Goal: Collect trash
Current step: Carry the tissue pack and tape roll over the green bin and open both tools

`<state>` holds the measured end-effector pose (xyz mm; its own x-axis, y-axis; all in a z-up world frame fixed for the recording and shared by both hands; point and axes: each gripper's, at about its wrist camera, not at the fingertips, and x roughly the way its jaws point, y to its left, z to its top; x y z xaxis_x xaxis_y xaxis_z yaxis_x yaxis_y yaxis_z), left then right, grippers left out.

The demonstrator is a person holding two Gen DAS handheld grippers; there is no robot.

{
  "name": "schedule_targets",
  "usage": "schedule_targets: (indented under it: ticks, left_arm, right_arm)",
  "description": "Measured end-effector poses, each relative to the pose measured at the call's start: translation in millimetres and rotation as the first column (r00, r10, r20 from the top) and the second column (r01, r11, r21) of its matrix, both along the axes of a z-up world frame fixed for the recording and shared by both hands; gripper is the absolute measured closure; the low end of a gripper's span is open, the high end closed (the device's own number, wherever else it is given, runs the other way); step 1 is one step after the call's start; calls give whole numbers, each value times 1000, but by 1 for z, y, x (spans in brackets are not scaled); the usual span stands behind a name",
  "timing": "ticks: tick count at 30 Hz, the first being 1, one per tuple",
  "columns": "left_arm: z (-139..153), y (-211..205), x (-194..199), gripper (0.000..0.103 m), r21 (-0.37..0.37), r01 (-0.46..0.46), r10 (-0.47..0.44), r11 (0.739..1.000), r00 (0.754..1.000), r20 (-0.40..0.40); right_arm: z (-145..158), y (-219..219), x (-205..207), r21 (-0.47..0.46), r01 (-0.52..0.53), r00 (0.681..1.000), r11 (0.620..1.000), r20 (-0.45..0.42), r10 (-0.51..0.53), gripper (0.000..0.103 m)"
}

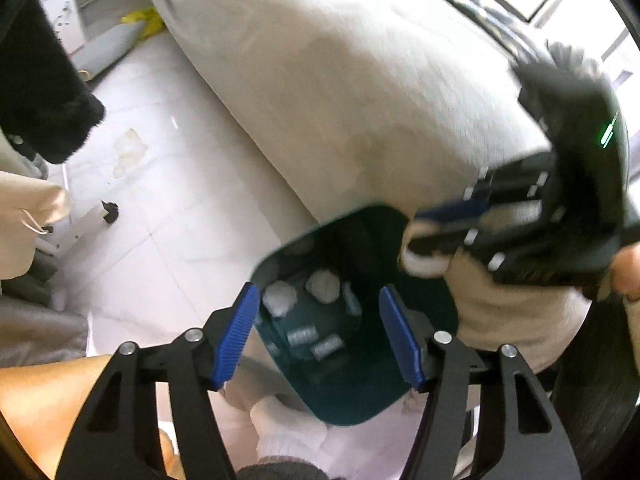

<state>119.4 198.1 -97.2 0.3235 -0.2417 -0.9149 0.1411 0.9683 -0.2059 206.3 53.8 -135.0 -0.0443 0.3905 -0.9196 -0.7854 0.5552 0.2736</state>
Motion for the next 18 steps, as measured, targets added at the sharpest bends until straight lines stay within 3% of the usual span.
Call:
schedule_targets:
  ticks: [10,18]
  left_arm:
    - [52,13,-5,58,-13,-107,107,994,963,249]
    - [83,15,-3,56,-38,-149,152,988,911,382]
  right_arm:
    - [-43,21,-16,-101,-44,998,994,-57,38,83]
    - [-67,36,-41,-192,-131,991,973,-43,125,83]
